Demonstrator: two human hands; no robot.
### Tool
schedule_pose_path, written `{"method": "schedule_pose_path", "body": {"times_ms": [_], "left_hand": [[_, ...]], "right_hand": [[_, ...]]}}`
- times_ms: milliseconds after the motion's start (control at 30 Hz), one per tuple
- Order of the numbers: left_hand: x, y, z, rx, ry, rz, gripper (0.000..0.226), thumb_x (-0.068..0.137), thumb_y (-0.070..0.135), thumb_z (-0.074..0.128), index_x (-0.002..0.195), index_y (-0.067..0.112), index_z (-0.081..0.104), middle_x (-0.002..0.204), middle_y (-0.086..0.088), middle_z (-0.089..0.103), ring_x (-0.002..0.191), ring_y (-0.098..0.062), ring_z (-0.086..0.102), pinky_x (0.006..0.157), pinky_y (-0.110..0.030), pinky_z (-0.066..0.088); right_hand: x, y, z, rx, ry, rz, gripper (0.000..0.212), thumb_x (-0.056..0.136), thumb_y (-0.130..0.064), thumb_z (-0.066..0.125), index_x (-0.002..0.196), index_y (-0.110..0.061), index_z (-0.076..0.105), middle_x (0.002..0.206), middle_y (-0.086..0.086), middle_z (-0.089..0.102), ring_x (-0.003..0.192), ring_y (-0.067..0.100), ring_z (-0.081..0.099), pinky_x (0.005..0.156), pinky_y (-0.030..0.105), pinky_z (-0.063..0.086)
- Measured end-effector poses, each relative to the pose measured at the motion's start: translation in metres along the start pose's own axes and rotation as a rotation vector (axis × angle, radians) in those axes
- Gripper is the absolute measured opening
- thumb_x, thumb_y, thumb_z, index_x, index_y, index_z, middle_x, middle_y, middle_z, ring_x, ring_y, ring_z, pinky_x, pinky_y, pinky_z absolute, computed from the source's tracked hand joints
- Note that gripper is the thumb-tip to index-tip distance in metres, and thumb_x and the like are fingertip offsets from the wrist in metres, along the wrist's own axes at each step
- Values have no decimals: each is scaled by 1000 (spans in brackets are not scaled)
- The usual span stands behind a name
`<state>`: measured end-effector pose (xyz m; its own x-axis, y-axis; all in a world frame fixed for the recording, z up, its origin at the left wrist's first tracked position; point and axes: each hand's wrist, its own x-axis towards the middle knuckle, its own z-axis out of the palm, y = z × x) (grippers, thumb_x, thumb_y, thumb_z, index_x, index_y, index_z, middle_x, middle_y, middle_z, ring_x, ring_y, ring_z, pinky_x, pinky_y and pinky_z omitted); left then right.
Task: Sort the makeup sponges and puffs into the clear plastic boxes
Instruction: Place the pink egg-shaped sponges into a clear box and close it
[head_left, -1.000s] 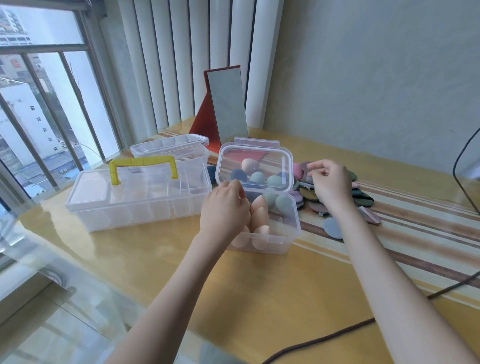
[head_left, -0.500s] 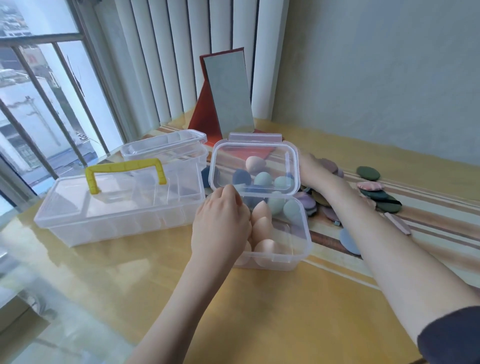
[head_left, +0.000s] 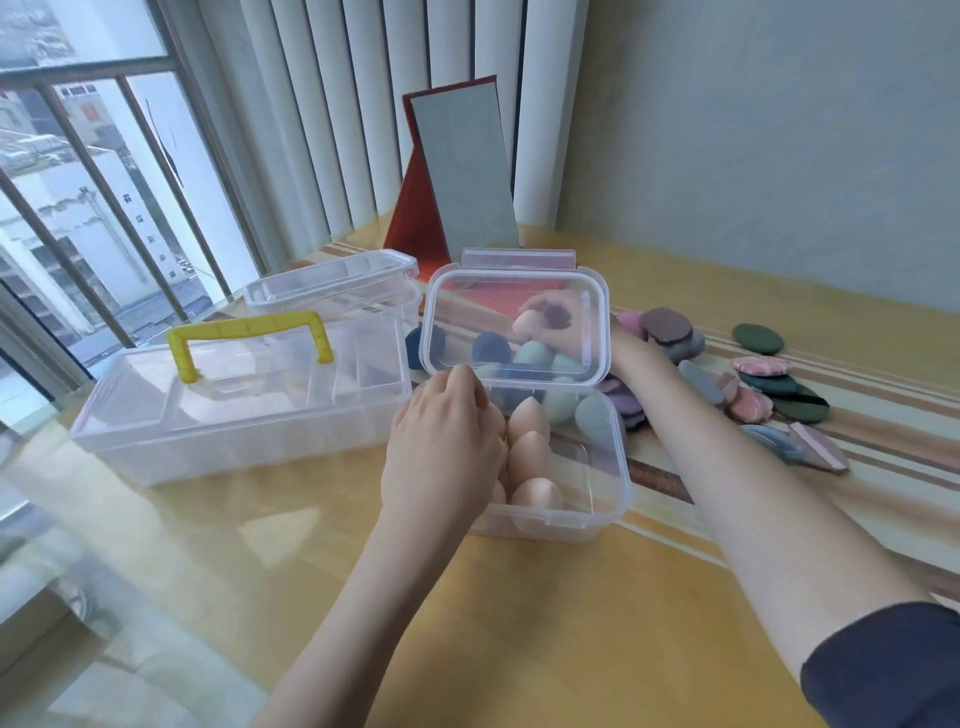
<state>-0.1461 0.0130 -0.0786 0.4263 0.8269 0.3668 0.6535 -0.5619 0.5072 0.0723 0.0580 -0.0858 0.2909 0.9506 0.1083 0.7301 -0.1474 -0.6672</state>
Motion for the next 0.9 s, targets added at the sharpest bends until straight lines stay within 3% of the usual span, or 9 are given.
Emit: {"method": "schedule_pose_path", "body": {"times_ms": [33, 133, 233, 300, 400, 567, 700, 767, 900], "left_hand": [[0, 0, 0, -1, 0, -1, 8, 87, 11, 42, 92, 12, 50, 94, -1, 55, 92, -24, 51, 71, -26, 23], [-1, 1, -1, 2, -6, -13, 9, 88, 12, 41, 93, 13, 48, 96, -1, 55, 92, -23, 50, 70, -25, 21], [-1, 2, -2, 3, -24, -12, 10, 89, 11, 40, 95, 12, 49, 96, -2, 54, 91, -23, 49, 71, -26, 22], [0, 2, -3, -4, -45, -11, 11, 90, 11, 40, 95, 12, 49, 95, -2, 52, 91, -24, 50, 73, -26, 25], [4, 5, -6, -29, -91, -39, 15, 91, 10, 39, 97, 11, 52, 96, -1, 50, 88, -21, 47, 78, -27, 31], [16, 14, -4, -56, -60, -28, 18, 91, 11, 39, 97, 9, 56, 100, -8, 56, 93, -25, 49, 80, -36, 42], [30, 32, 1, -245, -47, 156, 14, 87, 13, 49, 100, 10, 54, 102, -4, 55, 96, -23, 50, 86, -40, 45], [34, 42, 6, -346, -132, 313, 26, 87, 17, 55, 113, 14, 52, 111, -1, 54, 103, -18, 49, 90, -36, 44], [40, 57, 27, -365, -265, 493, 56, 83, 29, 68, 134, 21, 45, 122, -2, 54, 111, -17, 47, 93, -28, 39]], "right_hand": [[1, 2, -2, 100, 23, 49, 7, 94, -17, 56, 95, -19, 62, 102, -1, 61, 100, 18, 54, 85, 25, 45], [-20, 10, -6, 179, 166, 134, 23, 96, -14, 53, 76, -26, 54, 77, -8, 54, 77, 15, 52, 59, 20, 42], [-44, 18, -7, 277, 276, 117, 16, 89, -24, 65, 82, -32, 54, 81, -6, 61, 76, 14, 58, 62, 24, 45], [-57, 17, -10, 288, 338, 94, 22, 83, -16, 70, 84, -30, 53, 82, -4, 61, 77, 14, 59, 67, 25, 48], [-74, 15, -18, 256, 408, 72, 21, 81, -7, 68, 90, -18, 53, 79, -2, 57, 69, 12, 53, 61, 17, 43], [-94, 19, -25, 298, 424, 142, 24, 72, -28, 73, 79, -31, 50, 94, 10, 63, 79, 19, 55, 61, 23, 43], [-107, 14, -31, 347, 506, 182, 18, 77, -30, 65, 78, -24, 48, 87, 11, 62, 76, 23, 55, 64, 34, 45], [-112, 12, -32, 391, 545, 173, 15, 78, -32, 60, 78, -24, 48, 84, 8, 62, 70, 21, 56, 56, 36, 46], [-118, 2, -31, 558, 472, 102, 13, 90, -22, 58, 79, -23, 52, 76, 6, 59, 42, 2, 48, 39, 18, 35]]}}
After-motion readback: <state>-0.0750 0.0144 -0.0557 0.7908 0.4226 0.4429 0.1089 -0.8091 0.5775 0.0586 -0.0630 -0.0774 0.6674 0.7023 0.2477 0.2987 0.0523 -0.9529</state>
